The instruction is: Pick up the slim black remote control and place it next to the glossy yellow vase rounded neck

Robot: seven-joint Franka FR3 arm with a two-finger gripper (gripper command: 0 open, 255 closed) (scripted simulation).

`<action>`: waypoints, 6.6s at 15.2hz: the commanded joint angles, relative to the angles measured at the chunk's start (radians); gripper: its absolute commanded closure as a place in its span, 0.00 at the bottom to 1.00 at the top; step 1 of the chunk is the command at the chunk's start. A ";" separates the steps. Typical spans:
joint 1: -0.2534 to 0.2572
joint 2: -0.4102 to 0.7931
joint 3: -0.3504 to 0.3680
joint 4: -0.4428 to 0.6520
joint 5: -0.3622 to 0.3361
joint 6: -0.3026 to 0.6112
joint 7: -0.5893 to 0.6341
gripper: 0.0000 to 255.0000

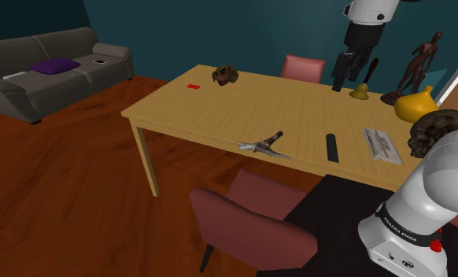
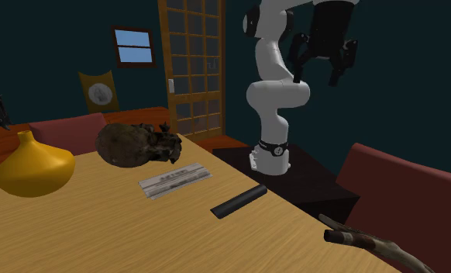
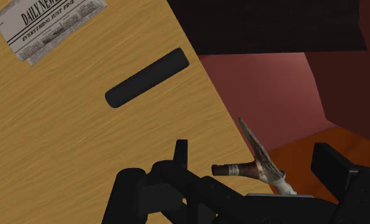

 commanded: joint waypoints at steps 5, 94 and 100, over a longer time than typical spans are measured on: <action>-0.062 0.075 -0.048 -0.053 0.004 0.101 0.075 0.00; -0.337 0.310 -0.270 0.001 0.104 0.152 0.462 1.00; -0.335 0.294 -0.262 0.070 0.107 0.069 0.472 1.00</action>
